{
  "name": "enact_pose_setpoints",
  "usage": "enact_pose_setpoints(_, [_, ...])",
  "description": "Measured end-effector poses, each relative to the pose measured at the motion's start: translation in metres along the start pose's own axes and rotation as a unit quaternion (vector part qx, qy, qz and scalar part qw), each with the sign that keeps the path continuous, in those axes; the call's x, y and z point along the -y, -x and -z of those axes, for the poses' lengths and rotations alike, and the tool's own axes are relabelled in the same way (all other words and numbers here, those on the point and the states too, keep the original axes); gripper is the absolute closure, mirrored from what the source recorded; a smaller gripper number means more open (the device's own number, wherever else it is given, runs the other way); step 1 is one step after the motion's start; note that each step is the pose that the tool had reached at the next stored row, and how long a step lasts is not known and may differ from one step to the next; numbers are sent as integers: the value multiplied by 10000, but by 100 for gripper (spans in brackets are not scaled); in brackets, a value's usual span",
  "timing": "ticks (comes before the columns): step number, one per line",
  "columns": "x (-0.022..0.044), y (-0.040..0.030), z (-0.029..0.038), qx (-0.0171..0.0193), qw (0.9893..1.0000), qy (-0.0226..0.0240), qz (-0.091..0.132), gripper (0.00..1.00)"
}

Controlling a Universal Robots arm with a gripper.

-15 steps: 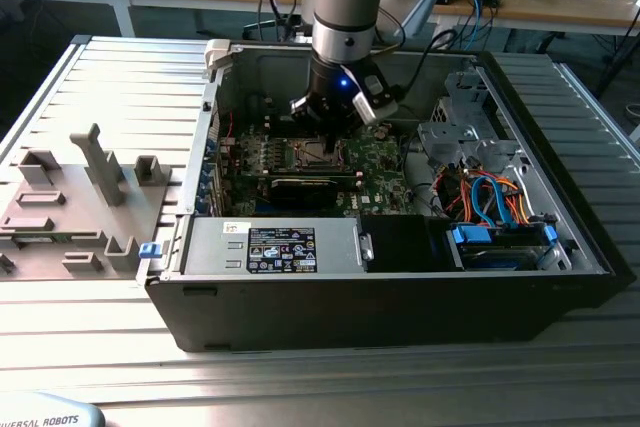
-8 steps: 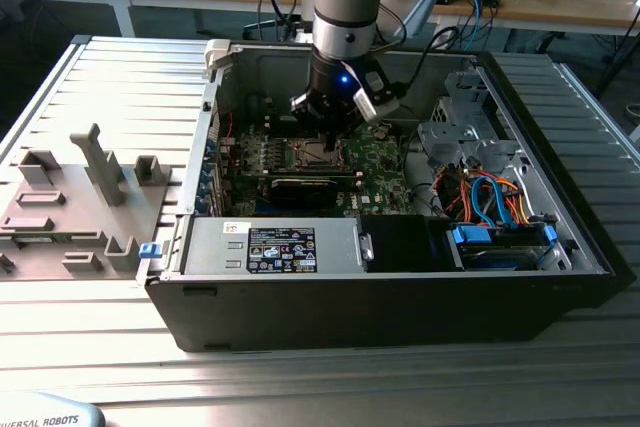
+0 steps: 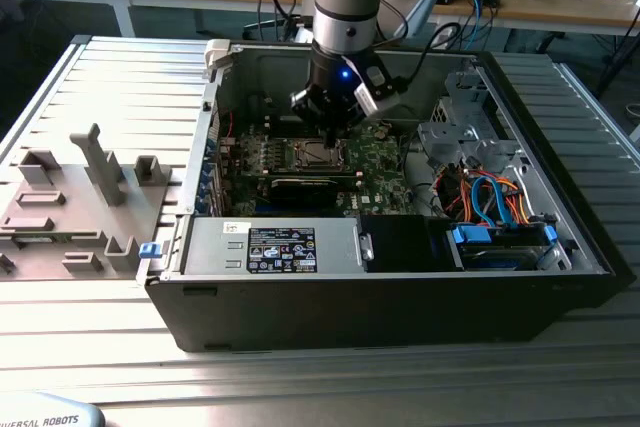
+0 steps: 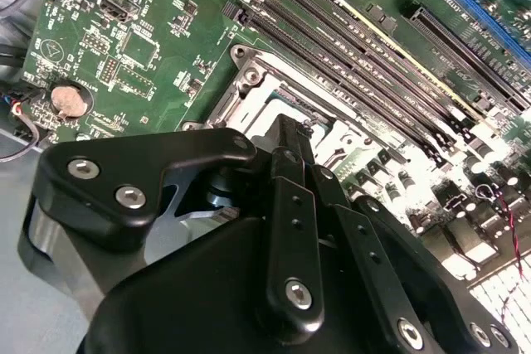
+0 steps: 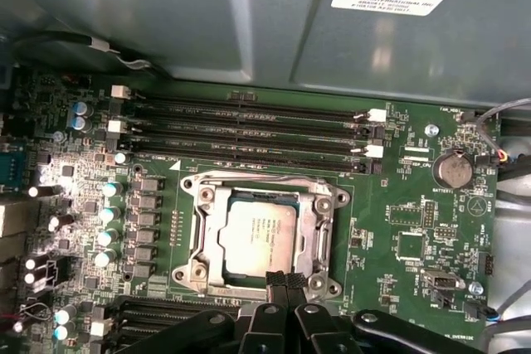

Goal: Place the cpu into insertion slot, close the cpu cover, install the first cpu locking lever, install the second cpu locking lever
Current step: 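Install the first cpu locking lever, then install the second cpu locking lever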

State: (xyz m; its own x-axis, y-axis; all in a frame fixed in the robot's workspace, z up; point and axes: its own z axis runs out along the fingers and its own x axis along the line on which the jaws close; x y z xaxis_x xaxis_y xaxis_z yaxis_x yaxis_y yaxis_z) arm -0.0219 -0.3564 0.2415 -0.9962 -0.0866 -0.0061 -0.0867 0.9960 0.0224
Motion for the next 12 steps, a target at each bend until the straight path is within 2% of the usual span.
enact_pose_setpoints(4, [-1, 0, 43, 0, 10000, 0, 0, 89])
enact_pose_setpoints(12, [-1, 0, 49, 1, 10000, 9, 0, 89])
